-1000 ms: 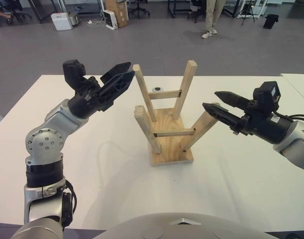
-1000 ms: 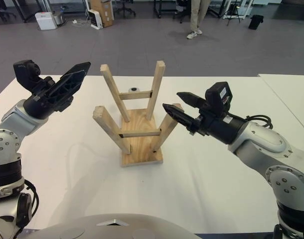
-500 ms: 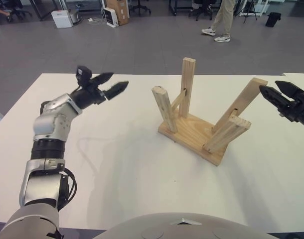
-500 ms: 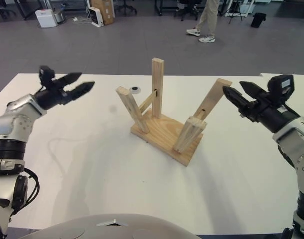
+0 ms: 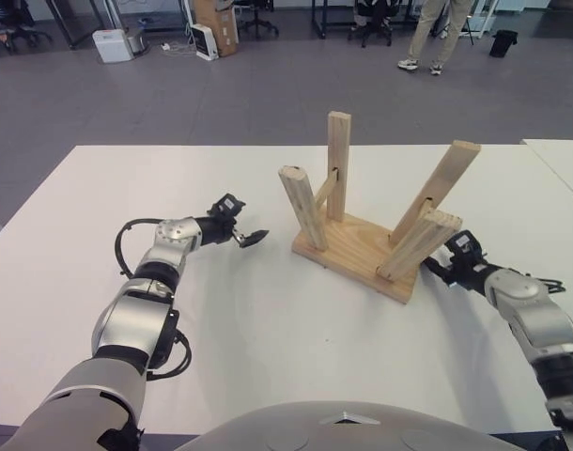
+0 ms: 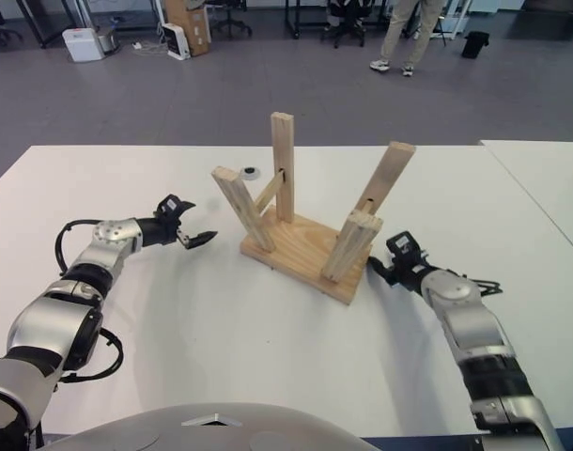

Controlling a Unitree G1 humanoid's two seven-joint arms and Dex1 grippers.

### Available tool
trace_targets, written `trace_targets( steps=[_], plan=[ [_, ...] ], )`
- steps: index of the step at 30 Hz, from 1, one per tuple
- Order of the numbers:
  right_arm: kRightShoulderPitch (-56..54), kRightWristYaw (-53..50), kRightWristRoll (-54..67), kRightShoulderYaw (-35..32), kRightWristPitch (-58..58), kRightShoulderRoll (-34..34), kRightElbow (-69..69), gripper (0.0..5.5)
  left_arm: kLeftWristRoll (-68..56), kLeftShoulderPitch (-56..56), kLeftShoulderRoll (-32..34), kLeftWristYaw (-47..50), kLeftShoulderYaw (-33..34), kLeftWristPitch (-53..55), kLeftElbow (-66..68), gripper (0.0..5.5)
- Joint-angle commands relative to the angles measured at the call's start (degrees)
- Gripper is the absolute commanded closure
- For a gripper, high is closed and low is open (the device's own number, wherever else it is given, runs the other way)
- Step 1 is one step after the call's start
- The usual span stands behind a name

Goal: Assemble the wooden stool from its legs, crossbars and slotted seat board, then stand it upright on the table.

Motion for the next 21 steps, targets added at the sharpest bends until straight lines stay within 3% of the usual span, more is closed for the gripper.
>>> trace_targets(
  steps=[1, 4, 10, 16, 21],
  plan=[
    [-9.03, -0.95, -7.17, 4.99, -7.32, 5.77, 18.70, 2.39, 2.97, -1.18, -0.79, 0.66, -0.07, -1.30, 1.52, 0.15],
    [-13.41, 0.76, -6.99, 4.98, -13.94, 11.01, 23.98, 2.39, 4.07, -0.40, -1.53, 0.26, -0.17, -2.00, 1.71, 0.15],
    [-10.40, 2.48, -7.38, 6.14, -17.12, 17.73, 22.92, 2.39, 4.89, 3.26, -1.49, -3.81, -0.10, -4.78, -1.03, 0.15],
    [-8.76, -0.71, -5.85, -1.55, -16.93, 12.25, 20.44, 2.39, -2.23, 13.78, 4.49, -16.92, 3.88, -1.69, -12.51, 0.15],
    [5.00, 0.95, -4.38, -5.97, -12.59, 7.60, 4.70, 2.39, -6.86, 19.07, 7.80, -17.79, 8.43, 3.15, -17.58, 0.15]
  ],
)
